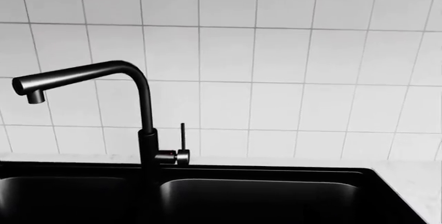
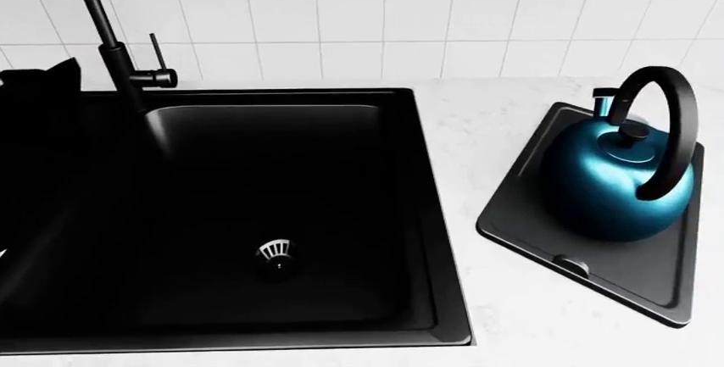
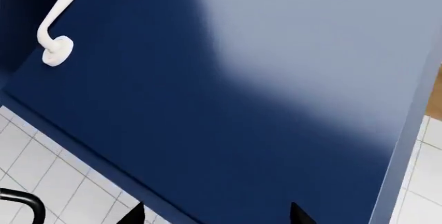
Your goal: Pick the kettle from the counter and place it on the tray. Then pick the mug from the cabinet and place it on the tray. Then close the cabinet doors.
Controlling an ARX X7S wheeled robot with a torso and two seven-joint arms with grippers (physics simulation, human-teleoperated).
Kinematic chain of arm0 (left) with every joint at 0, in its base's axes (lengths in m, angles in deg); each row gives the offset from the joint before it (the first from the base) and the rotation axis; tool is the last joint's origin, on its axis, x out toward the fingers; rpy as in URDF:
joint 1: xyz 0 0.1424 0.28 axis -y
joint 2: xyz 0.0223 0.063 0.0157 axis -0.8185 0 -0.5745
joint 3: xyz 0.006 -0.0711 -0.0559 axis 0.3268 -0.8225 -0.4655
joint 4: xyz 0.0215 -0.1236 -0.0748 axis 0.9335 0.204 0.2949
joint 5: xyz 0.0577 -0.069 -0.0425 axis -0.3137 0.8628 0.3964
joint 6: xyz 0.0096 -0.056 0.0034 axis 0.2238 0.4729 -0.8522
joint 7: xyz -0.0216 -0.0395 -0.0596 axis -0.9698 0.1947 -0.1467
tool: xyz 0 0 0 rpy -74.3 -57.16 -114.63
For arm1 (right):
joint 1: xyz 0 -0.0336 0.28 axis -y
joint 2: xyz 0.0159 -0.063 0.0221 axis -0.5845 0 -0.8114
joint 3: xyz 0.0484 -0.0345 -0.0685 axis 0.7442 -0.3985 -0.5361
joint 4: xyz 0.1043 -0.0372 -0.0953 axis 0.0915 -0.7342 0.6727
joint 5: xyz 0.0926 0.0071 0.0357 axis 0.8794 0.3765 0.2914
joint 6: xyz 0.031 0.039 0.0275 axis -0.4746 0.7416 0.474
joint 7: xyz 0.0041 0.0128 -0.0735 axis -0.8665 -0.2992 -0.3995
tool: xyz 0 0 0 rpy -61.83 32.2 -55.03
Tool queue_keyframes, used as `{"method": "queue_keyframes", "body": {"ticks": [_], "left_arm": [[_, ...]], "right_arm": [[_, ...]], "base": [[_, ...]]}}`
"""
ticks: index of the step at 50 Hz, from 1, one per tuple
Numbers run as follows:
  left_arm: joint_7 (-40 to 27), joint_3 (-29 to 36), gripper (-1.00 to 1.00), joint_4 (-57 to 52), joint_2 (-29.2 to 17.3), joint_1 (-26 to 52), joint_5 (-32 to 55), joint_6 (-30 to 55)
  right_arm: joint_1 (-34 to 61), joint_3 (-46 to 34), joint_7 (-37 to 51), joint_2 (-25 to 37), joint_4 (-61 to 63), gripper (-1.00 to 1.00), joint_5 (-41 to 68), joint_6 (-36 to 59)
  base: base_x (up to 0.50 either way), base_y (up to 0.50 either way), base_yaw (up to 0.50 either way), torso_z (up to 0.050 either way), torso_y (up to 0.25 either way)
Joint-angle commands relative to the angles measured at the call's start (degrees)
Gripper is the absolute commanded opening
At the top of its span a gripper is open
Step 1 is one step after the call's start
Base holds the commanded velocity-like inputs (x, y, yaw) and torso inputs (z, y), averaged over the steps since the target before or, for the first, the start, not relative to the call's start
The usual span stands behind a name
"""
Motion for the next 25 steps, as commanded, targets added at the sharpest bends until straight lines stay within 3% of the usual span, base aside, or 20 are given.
{"method": "queue_keyframes", "body": {"ticks": [1,11,25], "left_arm": [[-0.5,0.8,1.0,-0.1,0.5,1.5,0.2,0.8],[-0.3,1.1,1.0,0.1,0.8,2.1,-0.2,1.2],[0.0,1.3,1.0,0.0,1.2,3.0,-0.4,1.7]], "right_arm": [[-4.3,1.9,11.9,5.2,12.9,1.0,8.1,3.5],[-10.7,2.7,21.3,8.5,21.8,1.0,12.7,0.8],[-21.1,3.6,26.2,14.3,28.5,1.0,9.9,-4.4]], "base": [[0.0,0.0,0.0,0.0,0.0],[0.0,0.0,0.0,0.0,0.0],[0.0,0.0,0.0,0.0,0.0]]}}
